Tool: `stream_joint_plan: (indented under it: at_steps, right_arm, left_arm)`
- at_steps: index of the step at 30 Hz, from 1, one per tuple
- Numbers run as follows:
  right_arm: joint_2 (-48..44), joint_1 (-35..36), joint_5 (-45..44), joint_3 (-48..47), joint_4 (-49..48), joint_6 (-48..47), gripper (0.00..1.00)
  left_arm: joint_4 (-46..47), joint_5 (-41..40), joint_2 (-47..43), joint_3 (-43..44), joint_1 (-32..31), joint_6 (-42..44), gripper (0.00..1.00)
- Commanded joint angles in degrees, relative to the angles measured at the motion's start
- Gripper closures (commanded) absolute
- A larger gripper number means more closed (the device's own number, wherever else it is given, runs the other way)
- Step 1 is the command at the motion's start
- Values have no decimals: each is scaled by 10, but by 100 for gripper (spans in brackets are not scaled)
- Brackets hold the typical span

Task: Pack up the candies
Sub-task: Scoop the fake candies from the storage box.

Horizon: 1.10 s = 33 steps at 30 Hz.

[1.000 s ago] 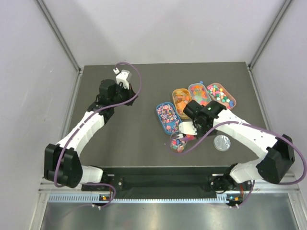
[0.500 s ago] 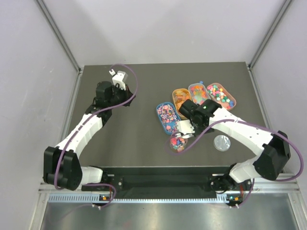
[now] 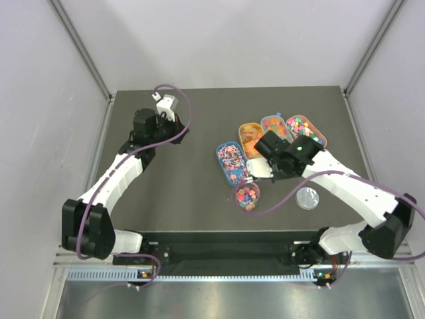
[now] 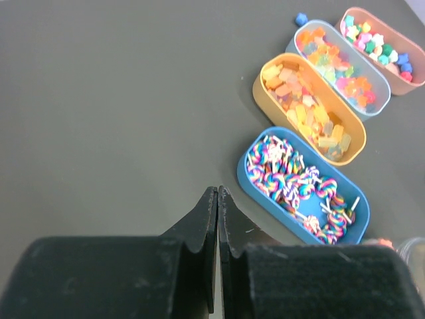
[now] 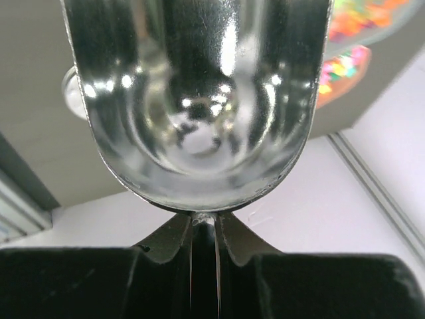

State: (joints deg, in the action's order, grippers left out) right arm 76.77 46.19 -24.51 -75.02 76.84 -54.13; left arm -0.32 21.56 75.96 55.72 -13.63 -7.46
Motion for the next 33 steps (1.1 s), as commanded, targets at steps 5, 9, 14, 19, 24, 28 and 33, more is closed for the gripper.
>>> stream_joint_plan:
  at_steps: [5, 9, 14, 19, 24, 28, 33]
  right_arm:
    - [-108, -179, 59, -18, -145, 100, 100]
    - [-134, -312, 117, 78, -229, 156, 100]
    - [-123, -411, 155, 128, -281, 231, 100]
    - [-3, -433, 179, 70, -205, 256, 100]
    - [104, -442, 185, -57, -127, 264, 100]
    - [159, -443, 171, -134, -131, 264, 100]
    - [261, -445, 169, -239, -143, 277, 100]
  left_arm:
    - [-18, -28, 45, 88, 3, -7, 96]
    - [-40, -62, 76, 95, 2, -32, 97]
    - [-57, -60, 108, 112, 1, -46, 97]
    - [-67, -60, 152, 172, -10, -21, 96]
    - [-80, -18, 275, 334, -25, 7, 96]
    - [-87, 16, 379, 451, -44, 16, 96]
    - [-72, 17, 496, 566, -81, 36, 96]
